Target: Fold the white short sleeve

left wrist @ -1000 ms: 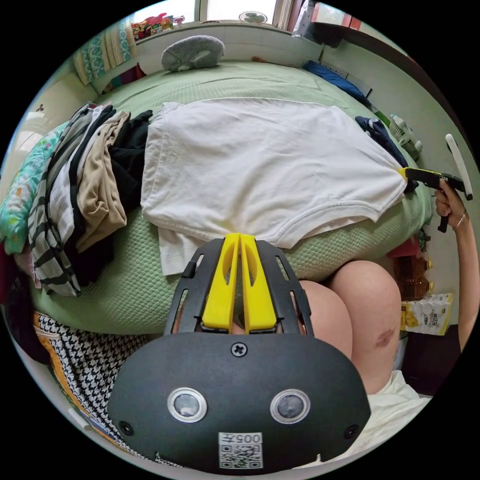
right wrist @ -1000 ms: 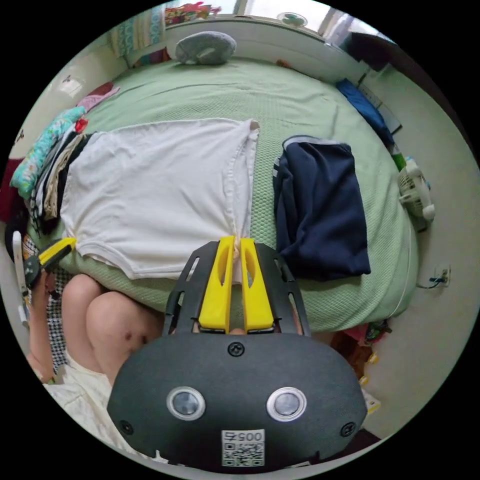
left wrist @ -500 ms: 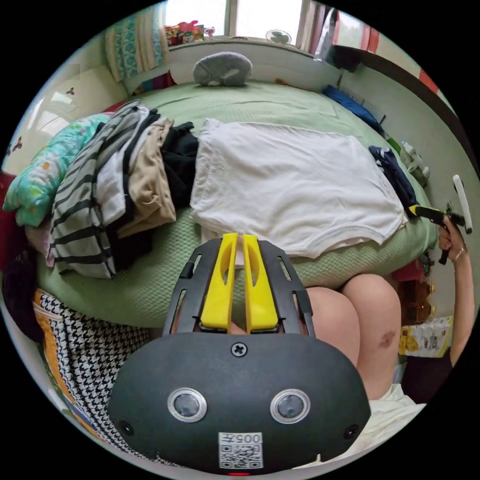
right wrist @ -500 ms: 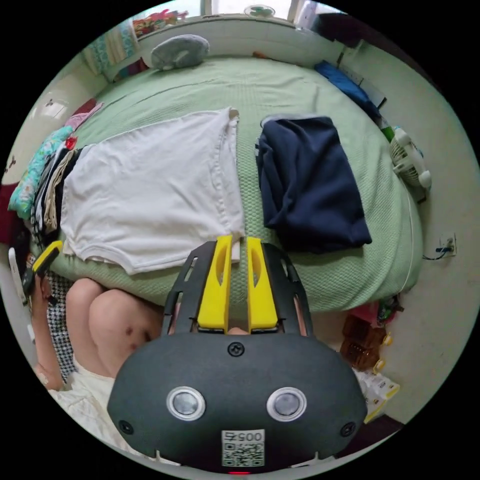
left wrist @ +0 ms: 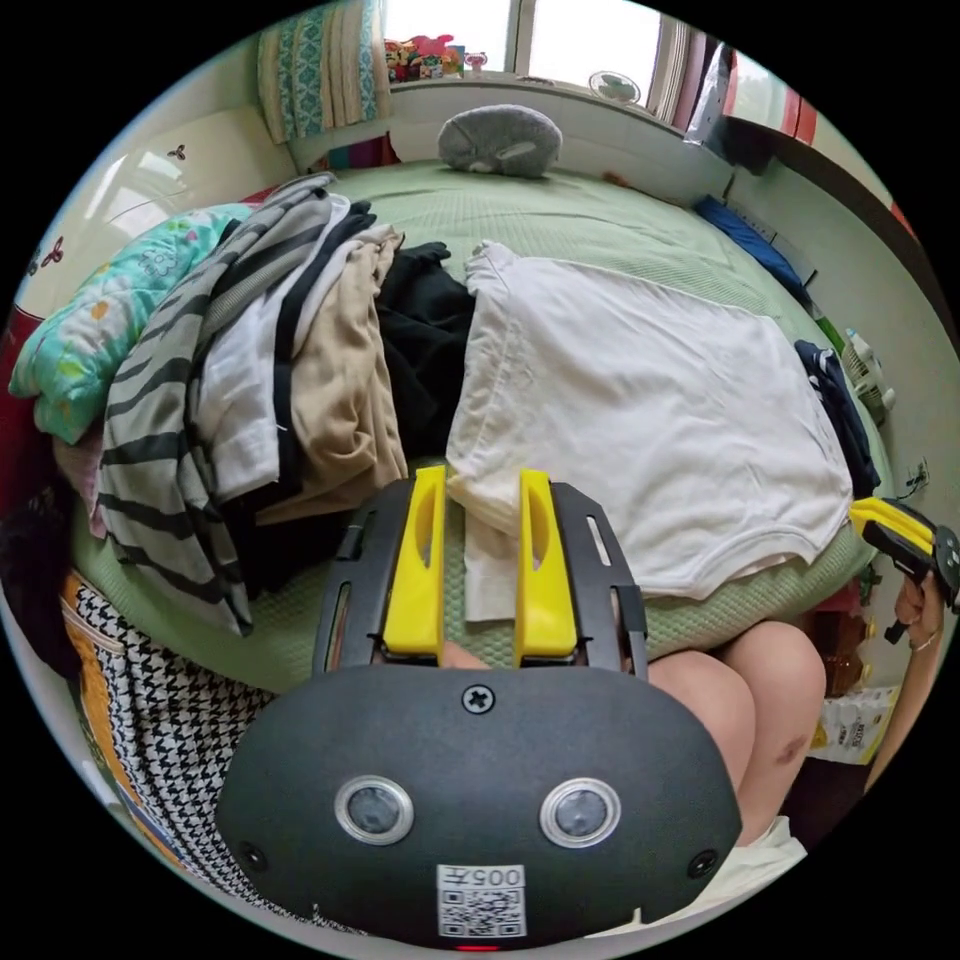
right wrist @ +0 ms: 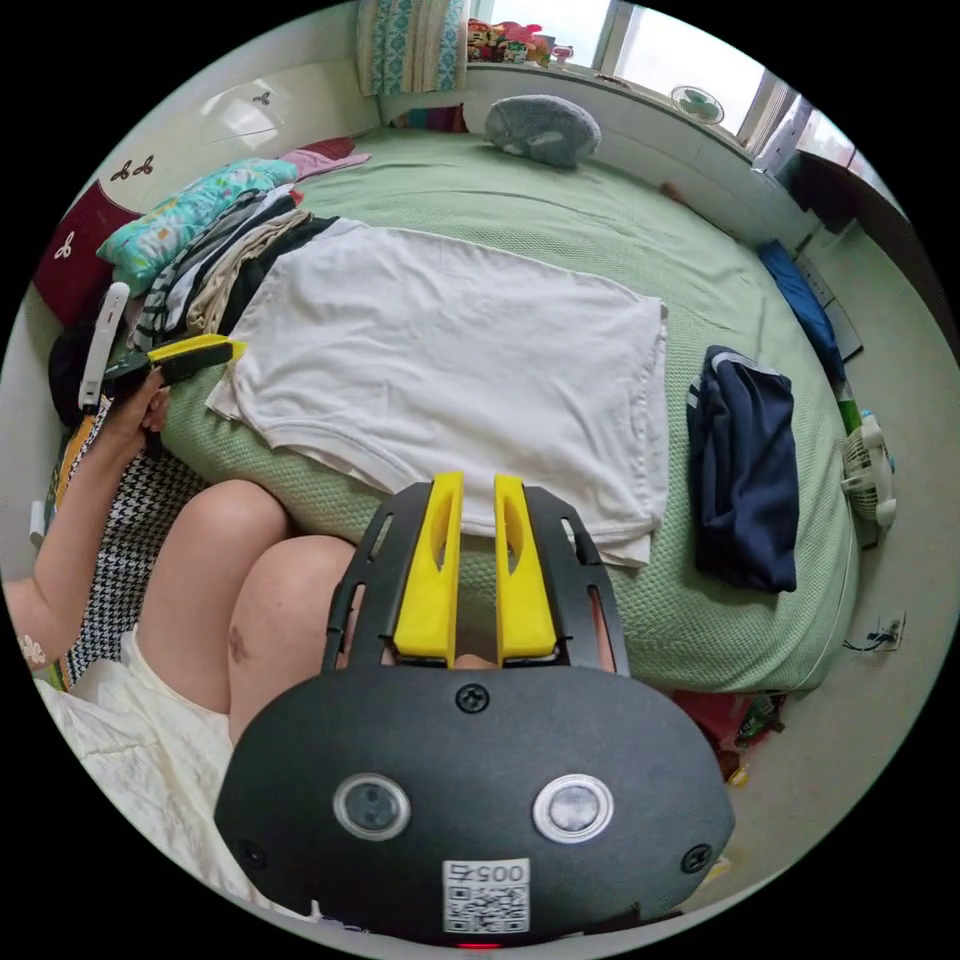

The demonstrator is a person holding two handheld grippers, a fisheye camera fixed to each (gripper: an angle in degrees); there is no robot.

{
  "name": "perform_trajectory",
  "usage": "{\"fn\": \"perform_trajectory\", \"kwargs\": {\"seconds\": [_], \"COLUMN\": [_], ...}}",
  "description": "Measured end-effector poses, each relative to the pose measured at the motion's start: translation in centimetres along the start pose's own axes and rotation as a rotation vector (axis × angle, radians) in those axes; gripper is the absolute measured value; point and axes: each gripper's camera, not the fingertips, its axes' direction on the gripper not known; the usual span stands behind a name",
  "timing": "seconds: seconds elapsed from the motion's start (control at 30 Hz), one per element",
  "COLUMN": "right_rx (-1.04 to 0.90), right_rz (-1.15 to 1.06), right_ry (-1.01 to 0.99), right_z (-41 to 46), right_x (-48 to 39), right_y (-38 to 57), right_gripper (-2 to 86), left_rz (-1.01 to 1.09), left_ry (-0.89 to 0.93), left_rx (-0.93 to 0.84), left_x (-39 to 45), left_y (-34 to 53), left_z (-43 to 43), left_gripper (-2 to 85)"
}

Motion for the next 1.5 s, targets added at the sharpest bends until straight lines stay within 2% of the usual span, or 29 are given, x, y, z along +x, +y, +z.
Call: {"fn": "perform_trajectory", "kwargs": {"seconds": [0.13,0.4,0.57,0.73,0.9,1.17,1.3,1.47,1.5], "right_rx": [-0.018,-0.011,-0.021,-0.04,-0.007,0.048,0.052,-0.016,0.027], "right_rz": [0.027,0.069,0.083,0.097,0.134,0.271,0.257,0.21,0.207], "right_ry": [0.005,-0.004,-0.01,0.027,0.016,0.015,0.024,0.078,0.089], "right_z": [-0.1,-1.4,-1.4,-1.6,-3.0,-5.2,-4.4,-0.5,-0.3], "right_x": [0.2,0.2,-0.1,0.2,1.3,3.6,3.0,2.0,2.0], "right_y": [0.8,2.4,3.5,5.0,6.8,7.8,6.4,6.6,7.2], "right_gripper": [3.8,3.9,3.9,4.0,4.0,3.6,2.2,0.3,0.2], "left_rz": [0.009,-0.098,-0.114,-0.043,0.001,0.218,0.184,0.259,0.275], "left_ry": [-0.008,0.34,0.243,0.151,-0.098,0.059,0.164,0.057,0.027], "left_rx": [0.001,0.052,-0.079,-0.018,0.002,0.032,-0.037,-0.042,-0.027], "left_x": [0.5,-1.0,-1.5,0.5,2.7,12.7,15.9,19.2,20.0], "left_y": [-0.1,-0.7,-0.4,0.1,1.1,0.7,-0.5,0.1,0.4], "left_z": [-0.3,-3.2,1.6,0.8,-1.4,-1.9,1.8,4.7,4.9], "left_gripper": [7.5,3.6,4.3,5.2,6.2,4.7,4.1,2.0,1.6]}}
